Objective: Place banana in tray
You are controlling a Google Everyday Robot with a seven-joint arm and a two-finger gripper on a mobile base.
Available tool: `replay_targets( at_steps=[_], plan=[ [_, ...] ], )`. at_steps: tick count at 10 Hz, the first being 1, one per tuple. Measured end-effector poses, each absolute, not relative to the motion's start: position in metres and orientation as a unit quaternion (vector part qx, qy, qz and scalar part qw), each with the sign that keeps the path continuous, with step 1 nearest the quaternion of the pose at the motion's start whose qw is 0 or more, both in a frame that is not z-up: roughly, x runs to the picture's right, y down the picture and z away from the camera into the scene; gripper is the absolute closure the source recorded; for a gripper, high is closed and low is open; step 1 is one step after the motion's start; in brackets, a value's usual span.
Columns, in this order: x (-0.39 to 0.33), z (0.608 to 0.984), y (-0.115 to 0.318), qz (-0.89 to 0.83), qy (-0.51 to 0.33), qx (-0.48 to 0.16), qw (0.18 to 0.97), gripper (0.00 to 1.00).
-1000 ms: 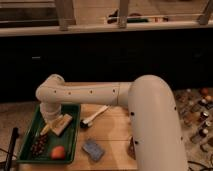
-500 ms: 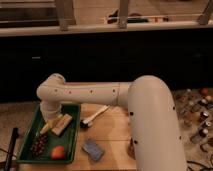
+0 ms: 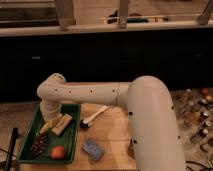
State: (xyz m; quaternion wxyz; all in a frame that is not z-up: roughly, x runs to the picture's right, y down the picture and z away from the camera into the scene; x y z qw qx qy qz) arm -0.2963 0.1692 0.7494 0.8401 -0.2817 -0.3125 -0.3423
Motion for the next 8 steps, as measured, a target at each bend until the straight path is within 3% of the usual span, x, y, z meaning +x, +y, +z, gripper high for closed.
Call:
replay_targets(
  at_steps=[5,8],
  plan=[
    [-0.2973,0.7482,0.1711,-0.344,-0.308,-0.284,0.84,0.24],
    [-0.2974,0.749,0.1711,-0.344,-0.308,-0.285,0.84,0.2]
  ],
)
